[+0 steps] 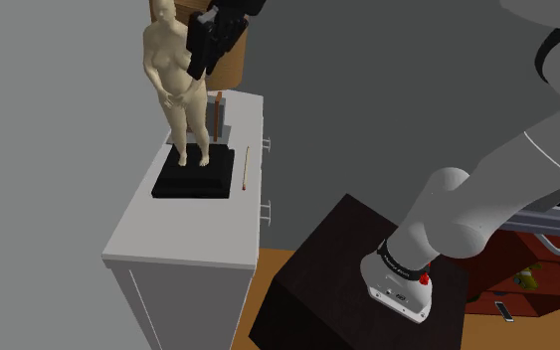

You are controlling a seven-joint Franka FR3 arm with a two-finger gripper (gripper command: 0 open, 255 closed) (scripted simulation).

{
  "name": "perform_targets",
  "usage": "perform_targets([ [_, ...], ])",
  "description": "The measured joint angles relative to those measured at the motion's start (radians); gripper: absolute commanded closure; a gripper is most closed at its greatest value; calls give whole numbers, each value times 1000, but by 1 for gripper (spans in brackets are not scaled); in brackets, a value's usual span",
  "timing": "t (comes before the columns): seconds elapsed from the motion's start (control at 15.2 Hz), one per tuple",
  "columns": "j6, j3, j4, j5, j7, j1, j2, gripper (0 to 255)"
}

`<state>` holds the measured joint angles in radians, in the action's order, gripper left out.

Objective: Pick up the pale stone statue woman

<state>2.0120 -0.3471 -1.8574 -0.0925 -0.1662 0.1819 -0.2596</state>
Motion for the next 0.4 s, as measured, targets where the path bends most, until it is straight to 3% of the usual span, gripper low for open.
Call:
perform_targets([
  [0.4,-75,-2,93,9,-8,-3,19,255],
])
